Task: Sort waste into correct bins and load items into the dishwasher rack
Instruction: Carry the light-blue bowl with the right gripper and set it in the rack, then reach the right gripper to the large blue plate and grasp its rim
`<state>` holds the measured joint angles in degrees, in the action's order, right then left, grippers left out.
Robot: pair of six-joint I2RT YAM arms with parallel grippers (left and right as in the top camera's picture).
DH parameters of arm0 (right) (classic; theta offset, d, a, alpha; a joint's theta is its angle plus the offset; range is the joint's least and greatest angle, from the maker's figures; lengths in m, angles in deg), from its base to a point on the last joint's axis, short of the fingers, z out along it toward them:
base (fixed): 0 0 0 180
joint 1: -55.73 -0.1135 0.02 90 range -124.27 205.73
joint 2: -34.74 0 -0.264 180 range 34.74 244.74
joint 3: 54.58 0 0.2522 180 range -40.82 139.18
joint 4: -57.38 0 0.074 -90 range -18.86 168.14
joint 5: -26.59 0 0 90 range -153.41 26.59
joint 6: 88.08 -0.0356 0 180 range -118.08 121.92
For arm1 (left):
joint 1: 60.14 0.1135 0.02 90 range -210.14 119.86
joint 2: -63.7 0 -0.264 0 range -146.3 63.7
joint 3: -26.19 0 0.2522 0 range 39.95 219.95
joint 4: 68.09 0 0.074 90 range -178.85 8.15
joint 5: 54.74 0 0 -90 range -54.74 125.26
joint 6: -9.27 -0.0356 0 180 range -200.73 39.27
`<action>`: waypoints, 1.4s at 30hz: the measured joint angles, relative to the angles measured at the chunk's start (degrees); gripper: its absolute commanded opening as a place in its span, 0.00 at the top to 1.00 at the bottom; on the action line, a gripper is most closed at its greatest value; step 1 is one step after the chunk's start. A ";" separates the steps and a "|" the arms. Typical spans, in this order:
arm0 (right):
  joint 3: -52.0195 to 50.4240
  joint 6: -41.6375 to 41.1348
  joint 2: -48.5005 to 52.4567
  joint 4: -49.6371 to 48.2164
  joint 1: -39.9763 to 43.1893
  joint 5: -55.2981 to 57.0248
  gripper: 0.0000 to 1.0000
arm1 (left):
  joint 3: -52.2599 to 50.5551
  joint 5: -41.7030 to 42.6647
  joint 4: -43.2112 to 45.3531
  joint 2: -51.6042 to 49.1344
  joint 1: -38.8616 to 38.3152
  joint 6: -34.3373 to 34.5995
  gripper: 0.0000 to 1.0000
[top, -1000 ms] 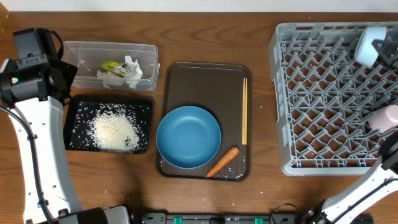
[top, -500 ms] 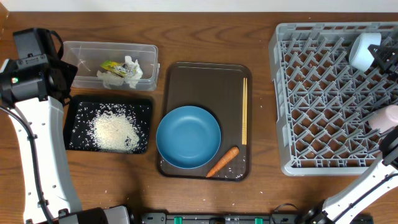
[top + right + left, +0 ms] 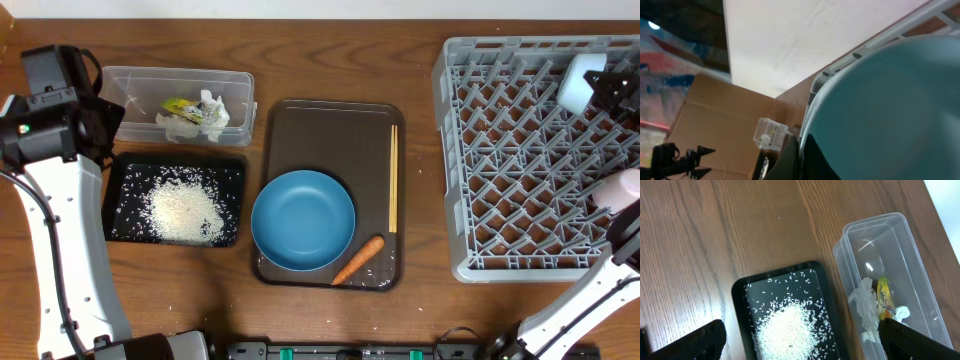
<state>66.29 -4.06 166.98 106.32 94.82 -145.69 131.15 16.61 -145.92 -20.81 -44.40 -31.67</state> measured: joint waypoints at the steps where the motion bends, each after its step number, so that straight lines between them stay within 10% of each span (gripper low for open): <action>1: 0.00 -0.70 0.00 0.39 0.28 0.31 0.82 | 0.00 0.00 0.00 0.00 0.00 0.00 0.01; 16: -0.52 -6.34 -11.91 11.67 4.63 26.67 0.01 | 0.00 0.00 0.02 0.00 0.00 0.00 0.01; 31: -0.44 -10.38 -44.19 20.74 -1.01 51.95 0.01 | 0.00 0.00 0.00 0.00 0.00 0.00 0.01; 42: -0.55 -5.81 -47.93 29.86 -36.68 55.06 0.01 | 0.00 0.00 0.00 0.00 0.00 0.00 0.01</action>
<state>65.75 -9.87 119.05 136.18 58.14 -90.63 131.15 16.61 -145.92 -20.81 -44.40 -31.67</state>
